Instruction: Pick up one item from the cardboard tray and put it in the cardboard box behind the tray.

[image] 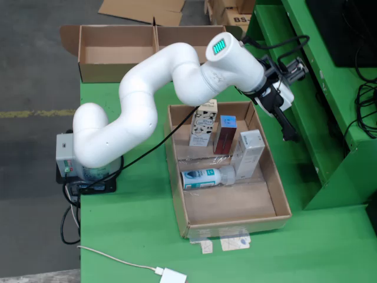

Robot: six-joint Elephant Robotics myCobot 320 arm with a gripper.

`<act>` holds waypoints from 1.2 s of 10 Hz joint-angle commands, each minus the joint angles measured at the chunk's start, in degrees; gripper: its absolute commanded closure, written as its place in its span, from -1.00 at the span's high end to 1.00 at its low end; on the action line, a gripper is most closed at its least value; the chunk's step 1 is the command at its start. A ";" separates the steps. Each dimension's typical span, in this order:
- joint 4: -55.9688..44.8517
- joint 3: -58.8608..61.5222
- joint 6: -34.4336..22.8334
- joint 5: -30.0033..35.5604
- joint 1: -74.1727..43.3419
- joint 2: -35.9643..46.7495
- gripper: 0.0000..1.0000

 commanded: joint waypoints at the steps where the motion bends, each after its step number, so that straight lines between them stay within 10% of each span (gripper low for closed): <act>1: 0.57 2.72 0.23 0.01 0.19 3.23 1.00; 12: -11.17 2.72 1.97 4.19 0.31 4.29 1.00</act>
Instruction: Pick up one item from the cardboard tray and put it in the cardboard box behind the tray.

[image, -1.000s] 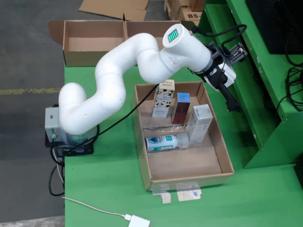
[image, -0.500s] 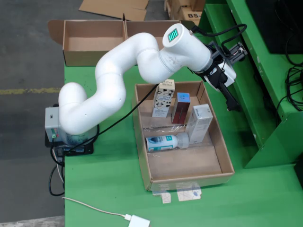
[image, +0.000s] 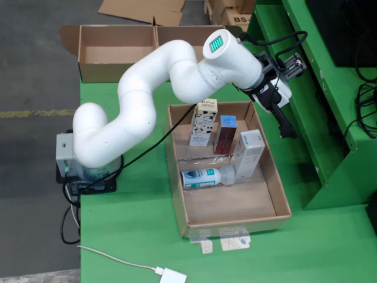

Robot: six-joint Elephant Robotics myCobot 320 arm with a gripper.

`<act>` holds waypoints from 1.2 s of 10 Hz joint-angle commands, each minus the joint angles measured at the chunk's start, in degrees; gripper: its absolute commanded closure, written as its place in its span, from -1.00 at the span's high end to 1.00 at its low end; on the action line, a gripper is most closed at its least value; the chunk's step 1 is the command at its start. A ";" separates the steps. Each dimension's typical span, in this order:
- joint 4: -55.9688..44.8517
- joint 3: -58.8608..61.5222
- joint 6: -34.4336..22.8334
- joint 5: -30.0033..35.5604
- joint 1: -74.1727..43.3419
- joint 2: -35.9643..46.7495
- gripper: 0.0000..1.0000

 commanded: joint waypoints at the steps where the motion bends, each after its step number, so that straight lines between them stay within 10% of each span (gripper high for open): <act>1: -8.97 1.49 1.09 2.00 0.40 2.88 1.00; 12: -18.93 1.49 1.94 3.92 1.12 -0.18 1.00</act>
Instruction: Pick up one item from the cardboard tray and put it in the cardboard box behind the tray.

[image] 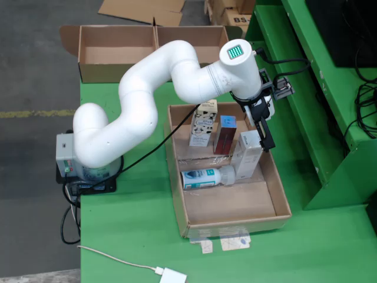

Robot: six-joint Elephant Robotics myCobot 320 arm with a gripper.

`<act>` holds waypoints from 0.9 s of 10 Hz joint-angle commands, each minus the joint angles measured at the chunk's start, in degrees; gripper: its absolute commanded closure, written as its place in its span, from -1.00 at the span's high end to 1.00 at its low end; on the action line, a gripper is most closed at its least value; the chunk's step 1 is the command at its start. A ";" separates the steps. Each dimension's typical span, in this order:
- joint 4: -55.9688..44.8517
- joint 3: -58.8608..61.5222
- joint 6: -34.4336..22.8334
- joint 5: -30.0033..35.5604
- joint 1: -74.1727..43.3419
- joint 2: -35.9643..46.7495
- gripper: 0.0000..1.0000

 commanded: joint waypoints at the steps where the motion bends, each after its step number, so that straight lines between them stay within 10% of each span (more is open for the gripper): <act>1: -0.13 1.49 -0.70 0.42 -0.25 0.85 1.00; 9: -0.42 1.49 0.04 1.30 -0.18 -2.20 1.00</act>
